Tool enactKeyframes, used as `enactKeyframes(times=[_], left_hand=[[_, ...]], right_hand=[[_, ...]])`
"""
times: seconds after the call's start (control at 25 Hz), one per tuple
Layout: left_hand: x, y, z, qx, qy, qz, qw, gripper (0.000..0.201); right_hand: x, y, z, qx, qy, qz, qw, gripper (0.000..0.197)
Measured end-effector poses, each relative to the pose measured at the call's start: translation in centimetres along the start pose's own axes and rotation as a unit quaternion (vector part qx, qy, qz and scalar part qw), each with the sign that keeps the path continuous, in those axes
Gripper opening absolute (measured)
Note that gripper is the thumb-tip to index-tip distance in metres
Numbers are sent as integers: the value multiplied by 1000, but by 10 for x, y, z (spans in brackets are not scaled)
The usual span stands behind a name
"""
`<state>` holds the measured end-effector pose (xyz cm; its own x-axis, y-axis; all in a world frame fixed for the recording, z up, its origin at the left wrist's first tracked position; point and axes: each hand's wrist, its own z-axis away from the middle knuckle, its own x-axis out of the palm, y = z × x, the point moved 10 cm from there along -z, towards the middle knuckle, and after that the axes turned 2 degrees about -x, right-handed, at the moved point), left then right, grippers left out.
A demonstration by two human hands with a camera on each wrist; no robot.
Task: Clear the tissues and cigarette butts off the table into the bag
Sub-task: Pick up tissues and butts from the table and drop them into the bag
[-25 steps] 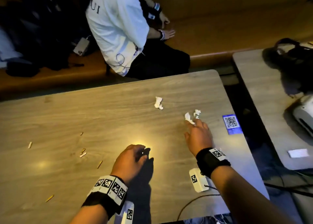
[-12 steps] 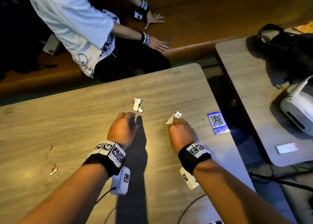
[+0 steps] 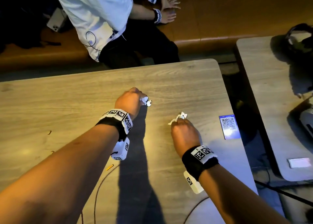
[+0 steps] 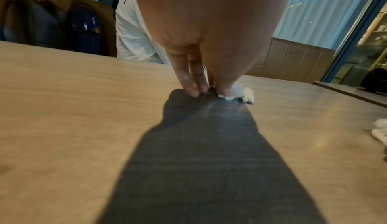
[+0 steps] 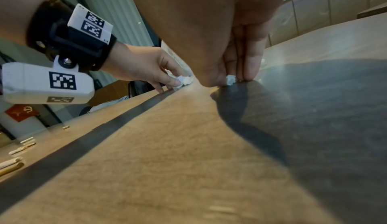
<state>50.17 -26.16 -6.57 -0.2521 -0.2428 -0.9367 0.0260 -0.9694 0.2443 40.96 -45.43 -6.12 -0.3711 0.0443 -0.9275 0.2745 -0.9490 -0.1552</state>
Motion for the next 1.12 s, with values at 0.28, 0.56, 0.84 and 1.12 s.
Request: enactKeyframes(times=[0.28, 0.56, 0.84, 1.12], left_hand=[[2, -23, 58, -53, 7, -23, 998, 17], [18, -55, 138, -67, -2, 31, 997, 21], [-11, -130, 215, -186, 72, 176, 964, 20], [-21, -252, 361, -323, 131, 356, 867, 20]], right_hand=[[4, -4, -3, -11, 47, -51, 998, 32], [-14, -21, 13, 5, 124, -249, 961, 17], [-21, -111, 13, -18, 81, -301, 950, 20], [-8, -304, 39, -151, -24, -283, 947, 9]])
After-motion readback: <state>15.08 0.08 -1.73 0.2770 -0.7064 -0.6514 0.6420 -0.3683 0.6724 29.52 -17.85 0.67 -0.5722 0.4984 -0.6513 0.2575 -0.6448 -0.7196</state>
